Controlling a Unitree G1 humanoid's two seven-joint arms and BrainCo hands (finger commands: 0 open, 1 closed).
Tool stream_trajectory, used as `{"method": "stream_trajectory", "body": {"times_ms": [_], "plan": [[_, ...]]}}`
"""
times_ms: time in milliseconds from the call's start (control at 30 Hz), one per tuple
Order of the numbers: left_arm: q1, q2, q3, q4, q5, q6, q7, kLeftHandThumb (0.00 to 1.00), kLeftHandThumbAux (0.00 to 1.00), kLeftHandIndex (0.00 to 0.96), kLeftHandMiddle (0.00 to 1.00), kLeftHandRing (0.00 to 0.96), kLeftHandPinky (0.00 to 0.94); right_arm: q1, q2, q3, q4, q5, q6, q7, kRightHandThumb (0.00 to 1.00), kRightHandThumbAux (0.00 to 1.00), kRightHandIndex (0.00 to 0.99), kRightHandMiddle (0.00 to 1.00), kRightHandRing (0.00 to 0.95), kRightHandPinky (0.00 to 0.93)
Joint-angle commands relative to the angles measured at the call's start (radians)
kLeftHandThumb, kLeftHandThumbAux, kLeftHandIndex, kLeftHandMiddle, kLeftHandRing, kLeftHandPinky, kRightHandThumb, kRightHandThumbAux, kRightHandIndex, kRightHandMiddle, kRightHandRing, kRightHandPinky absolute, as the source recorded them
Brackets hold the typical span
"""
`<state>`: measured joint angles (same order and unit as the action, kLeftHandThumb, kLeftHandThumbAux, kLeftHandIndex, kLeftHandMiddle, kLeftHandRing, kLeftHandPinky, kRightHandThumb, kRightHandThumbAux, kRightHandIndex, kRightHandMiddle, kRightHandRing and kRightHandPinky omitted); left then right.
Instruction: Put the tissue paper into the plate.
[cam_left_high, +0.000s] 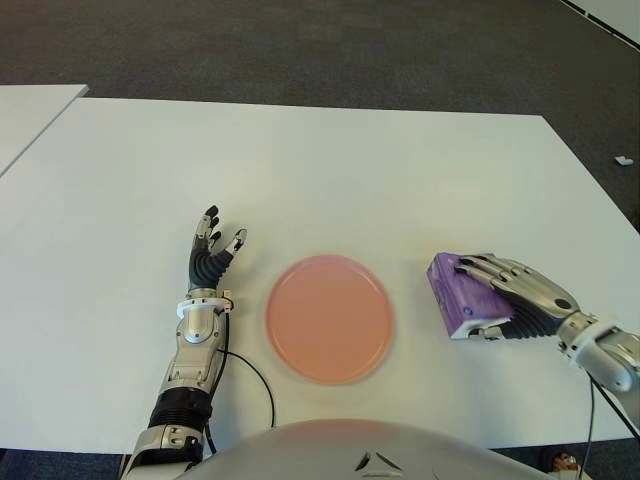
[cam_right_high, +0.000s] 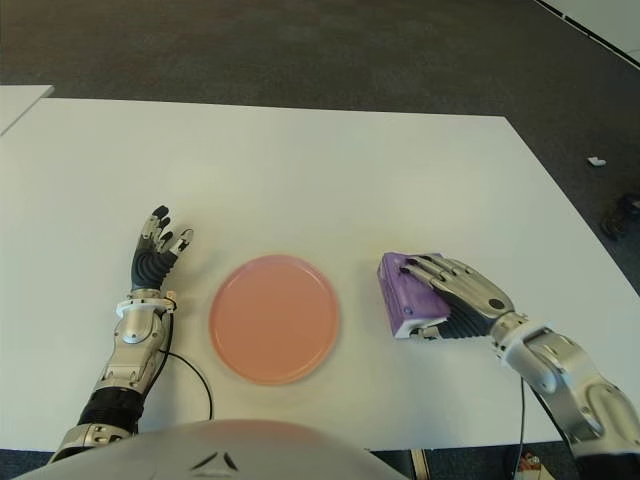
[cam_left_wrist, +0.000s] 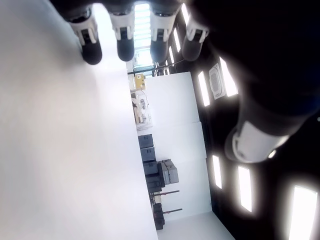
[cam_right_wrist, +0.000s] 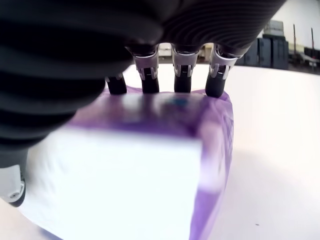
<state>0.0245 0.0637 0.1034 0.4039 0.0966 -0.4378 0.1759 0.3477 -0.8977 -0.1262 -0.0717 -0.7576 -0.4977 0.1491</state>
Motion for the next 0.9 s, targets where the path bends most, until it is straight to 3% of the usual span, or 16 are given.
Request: {"method": "stream_trajectory", "body": {"times_ms": [33, 167, 367, 900], "plan": [[0.018, -0.007, 0.001, 0.013, -0.004, 0.003, 0.004, 0.073, 0.615, 0.032, 0.031, 0.019, 0.043, -0.040, 0.041, 0.157, 0.142, -0.176, 0.010, -0.101, 0.125, 0.483, 0.000, 0.000, 0.000, 0.000], [0.020, -0.009, 0.003, 0.017, -0.005, -0.008, 0.006, 0.070, 0.617, 0.033, 0.032, 0.019, 0.040, -0.088, 0.057, 0.251, 0.260, -0.281, 0.042, -0.248, 0.116, 0.468, 0.000, 0.000, 0.000, 0.000], [0.020, -0.006, 0.009, 0.025, -0.013, -0.010, 0.002, 0.062, 0.631, 0.024, 0.024, 0.010, 0.024, -0.114, 0.044, 0.330, 0.321, -0.309, 0.064, -0.351, 0.091, 0.449, 0.000, 0.000, 0.000, 0.000], [0.023, 0.001, 0.014, 0.024, -0.025, -0.010, -0.008, 0.085, 0.611, 0.010, 0.008, 0.000, 0.019, -0.151, 0.012, 0.432, 0.346, -0.294, 0.119, -0.408, 0.079, 0.445, 0.000, 0.000, 0.000, 0.000]]}}
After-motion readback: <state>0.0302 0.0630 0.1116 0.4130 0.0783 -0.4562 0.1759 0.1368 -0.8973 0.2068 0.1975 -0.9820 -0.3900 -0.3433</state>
